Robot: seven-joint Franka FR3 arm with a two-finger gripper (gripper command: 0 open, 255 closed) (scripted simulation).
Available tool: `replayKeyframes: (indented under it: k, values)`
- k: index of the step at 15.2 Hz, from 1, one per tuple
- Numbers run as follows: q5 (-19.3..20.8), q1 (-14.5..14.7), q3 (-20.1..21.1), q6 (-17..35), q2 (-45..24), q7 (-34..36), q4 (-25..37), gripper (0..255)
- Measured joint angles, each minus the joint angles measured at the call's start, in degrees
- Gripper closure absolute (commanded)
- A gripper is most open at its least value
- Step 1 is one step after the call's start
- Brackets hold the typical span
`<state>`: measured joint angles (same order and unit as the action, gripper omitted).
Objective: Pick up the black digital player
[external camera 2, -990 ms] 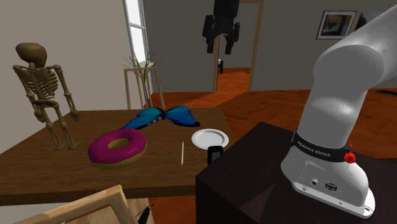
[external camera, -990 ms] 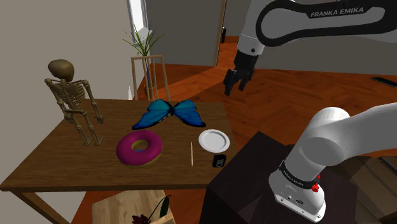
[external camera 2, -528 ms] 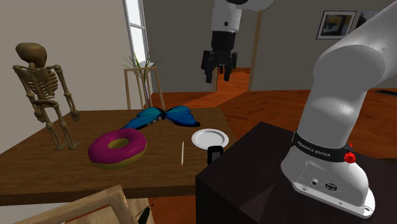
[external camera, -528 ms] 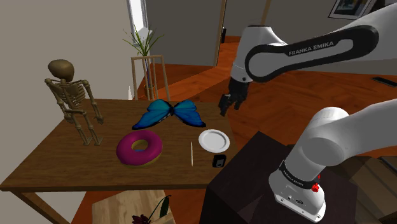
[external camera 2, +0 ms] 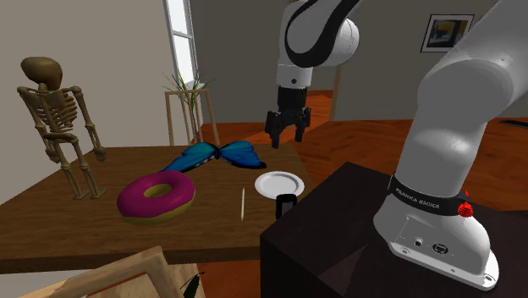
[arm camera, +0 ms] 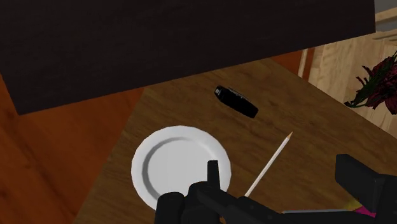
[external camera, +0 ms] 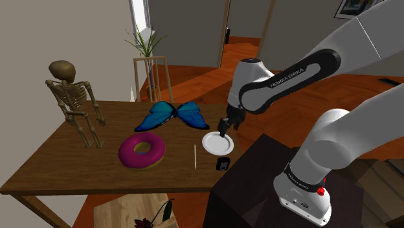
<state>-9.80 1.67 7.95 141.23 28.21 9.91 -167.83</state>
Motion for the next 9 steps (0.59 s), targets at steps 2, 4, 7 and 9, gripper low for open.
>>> replayKeyframes:
  k: [2,4,7,9]
  values:
    - [-0.44,0.22,0.8,5.03,-4.14,0.71,-1.13,0]
    - [-0.79,0.24,1.47,11.5,-9.95,1.15,-2.19,0]
    - [-0.33,-0.23,2.47,20.57,-19.26,2.38,-2.38,0]
    - [1.64,-0.63,3.19,26.56,-26.02,4.89,-1.92,0]
